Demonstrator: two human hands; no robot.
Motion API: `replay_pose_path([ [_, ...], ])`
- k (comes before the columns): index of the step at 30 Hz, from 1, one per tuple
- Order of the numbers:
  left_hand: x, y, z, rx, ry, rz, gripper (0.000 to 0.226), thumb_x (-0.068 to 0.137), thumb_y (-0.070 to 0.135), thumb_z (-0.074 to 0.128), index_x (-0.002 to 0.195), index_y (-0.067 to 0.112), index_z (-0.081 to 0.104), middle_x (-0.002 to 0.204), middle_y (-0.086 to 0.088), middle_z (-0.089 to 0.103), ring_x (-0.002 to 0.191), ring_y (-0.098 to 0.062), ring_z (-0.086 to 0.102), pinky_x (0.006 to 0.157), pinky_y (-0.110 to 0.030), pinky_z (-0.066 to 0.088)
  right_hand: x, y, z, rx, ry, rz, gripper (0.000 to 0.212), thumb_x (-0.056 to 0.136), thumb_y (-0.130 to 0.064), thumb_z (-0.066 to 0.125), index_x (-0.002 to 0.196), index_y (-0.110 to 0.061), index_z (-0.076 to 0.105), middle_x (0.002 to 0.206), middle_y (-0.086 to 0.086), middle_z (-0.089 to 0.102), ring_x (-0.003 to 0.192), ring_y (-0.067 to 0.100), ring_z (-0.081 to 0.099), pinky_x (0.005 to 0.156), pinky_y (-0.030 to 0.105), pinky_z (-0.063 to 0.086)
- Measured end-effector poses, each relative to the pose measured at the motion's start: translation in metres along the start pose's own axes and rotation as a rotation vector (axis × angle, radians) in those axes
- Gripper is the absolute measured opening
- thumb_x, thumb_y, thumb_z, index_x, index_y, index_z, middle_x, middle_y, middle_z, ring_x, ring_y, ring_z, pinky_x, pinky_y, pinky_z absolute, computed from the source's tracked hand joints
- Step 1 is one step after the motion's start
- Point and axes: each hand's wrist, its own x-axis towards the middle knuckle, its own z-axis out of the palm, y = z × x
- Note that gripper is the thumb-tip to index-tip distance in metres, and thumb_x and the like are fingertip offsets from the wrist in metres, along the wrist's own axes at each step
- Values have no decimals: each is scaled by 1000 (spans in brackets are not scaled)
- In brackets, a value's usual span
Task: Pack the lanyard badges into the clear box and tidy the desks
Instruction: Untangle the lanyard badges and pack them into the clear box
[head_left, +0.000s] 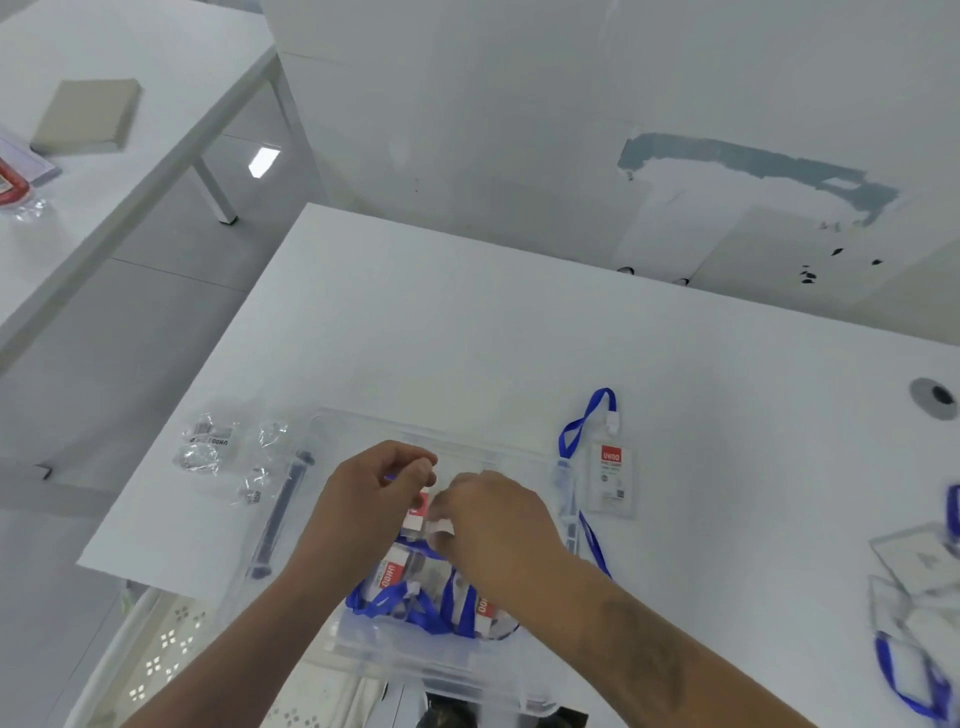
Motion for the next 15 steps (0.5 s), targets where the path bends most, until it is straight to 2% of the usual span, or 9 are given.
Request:
replay_pose_path([
  [2, -1, 17, 11, -1, -17, 42, 20, 96, 19, 57, 89, 35, 67, 81, 10, 73, 68, -3, 68, 75, -29, 58, -21, 17, -24, 75, 44, 19, 28, 95, -34, 55, 121, -32, 65, 116, -7, 62, 105, 16, 58, 87, 32, 50],
  [4, 0, 35, 24, 3, -45, 71, 17, 96, 22, 57, 91, 34, 68, 80, 12, 73, 69, -3, 68, 72, -28, 57, -42, 38, -49, 195, 118, 76, 26, 95, -39, 55, 119, -36, 65, 113, -15, 63, 97, 6, 60, 84, 24, 49],
  [7, 7, 68, 48, 34, -96, 116, 16, 95, 26, 56, 93, 36, 68, 79, 17, 72, 67, -2, 67, 69, -25, 56, -63, 84, -78, 342, 271, 217, 16, 92, -41, 59, 105, -40, 68, 94, -26, 65, 80, -3, 62, 78, 18, 51],
  [10, 20, 100, 72, 112, -148, 168, 15, 95, 29, 55, 93, 36, 68, 81, 17, 70, 68, -2, 66, 68, -23, 56, -60, 140, -83, 418, 355, 373, 9, 90, -39, 60, 93, -39, 69, 83, -28, 66, 72, -4, 64, 70, 18, 50],
  [13, 45, 127, 104, 273, -233, 190, 14, 95, 29, 54, 95, 32, 68, 85, 20, 68, 76, -2, 64, 69, -19, 50, -45, 194, -72, 393, 356, 477, 12, 90, -38, 60, 96, -36, 69, 92, -20, 70, 84, 1, 64, 75, 21, 49],
  [15, 66, 135, 123, 381, -292, 164, 17, 95, 27, 52, 98, 27, 69, 89, 16, 70, 80, -6, 66, 71, -22, 53, -31, 216, -61, 379, 306, 542, 20, 90, -38, 60, 106, -31, 69, 103, -14, 70, 92, 7, 64, 80, 23, 49],
])
